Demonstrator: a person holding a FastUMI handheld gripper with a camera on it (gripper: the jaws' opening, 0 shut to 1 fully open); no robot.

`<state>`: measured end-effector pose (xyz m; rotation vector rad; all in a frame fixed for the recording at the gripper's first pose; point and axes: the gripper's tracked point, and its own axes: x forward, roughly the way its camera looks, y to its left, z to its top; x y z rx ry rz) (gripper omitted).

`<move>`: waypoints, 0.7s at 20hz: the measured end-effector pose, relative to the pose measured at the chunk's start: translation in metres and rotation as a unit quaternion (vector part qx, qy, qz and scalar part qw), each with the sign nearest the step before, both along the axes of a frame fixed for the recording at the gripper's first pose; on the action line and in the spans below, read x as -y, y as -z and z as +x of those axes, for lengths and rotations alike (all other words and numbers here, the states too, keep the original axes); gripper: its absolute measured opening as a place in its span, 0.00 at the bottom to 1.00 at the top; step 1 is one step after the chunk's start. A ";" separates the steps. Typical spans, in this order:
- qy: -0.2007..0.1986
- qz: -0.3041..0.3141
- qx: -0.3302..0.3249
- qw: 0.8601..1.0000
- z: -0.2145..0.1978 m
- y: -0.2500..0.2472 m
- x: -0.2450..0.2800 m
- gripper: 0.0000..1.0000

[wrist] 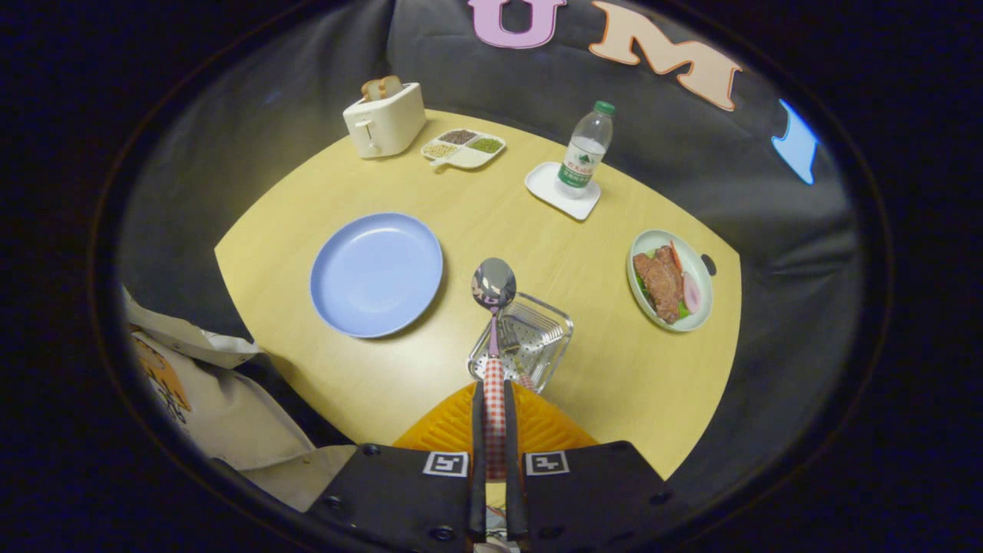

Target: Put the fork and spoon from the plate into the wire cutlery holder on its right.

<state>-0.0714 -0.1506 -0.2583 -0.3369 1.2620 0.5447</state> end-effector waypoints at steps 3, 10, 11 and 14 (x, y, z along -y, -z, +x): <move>-0.034 -0.020 -0.026 0.999 0.002 -0.002 0.017 0.13; -0.093 -0.060 -0.087 0.990 0.000 0.000 0.038 0.13; -0.097 -0.067 -0.095 0.989 0.000 0.001 0.040 0.13; -0.103 -0.077 -0.128 0.983 0.000 0.004 0.039 0.13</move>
